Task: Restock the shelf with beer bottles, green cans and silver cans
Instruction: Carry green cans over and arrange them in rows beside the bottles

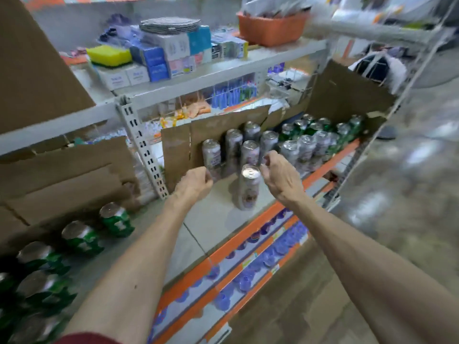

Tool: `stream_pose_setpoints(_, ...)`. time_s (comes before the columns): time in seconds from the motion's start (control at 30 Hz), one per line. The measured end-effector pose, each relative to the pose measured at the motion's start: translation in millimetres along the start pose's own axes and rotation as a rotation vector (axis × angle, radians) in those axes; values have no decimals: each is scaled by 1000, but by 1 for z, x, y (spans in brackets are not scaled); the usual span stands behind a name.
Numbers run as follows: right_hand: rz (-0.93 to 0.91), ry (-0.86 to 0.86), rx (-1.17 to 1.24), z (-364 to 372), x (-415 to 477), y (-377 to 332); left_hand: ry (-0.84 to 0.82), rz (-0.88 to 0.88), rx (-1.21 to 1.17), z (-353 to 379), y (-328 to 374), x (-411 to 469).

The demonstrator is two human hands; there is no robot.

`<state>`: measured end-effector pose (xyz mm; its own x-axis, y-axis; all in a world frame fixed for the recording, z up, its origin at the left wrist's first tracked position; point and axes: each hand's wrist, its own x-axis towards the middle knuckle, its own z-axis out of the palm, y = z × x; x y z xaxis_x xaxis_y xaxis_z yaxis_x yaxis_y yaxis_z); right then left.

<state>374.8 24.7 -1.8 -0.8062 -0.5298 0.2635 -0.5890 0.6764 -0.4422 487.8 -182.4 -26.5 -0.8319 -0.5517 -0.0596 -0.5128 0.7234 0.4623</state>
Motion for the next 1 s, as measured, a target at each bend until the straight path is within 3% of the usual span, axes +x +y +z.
stream_pose_setpoints(0.2,194,-21,-30,-56,-20,107,-54,10,61,25,72,7)
stream_pose_setpoints(0.37,269,29,29,-80,-19,150,-30,-15,65,31,94,6)
stream_pose_setpoints(0.67,169,34,51,-82,31,167,69,-85,39,26,125,44)
stream_pose_setpoints(1.0,163,67,-21,-79,154,225,104,146,-116,51,233,179)
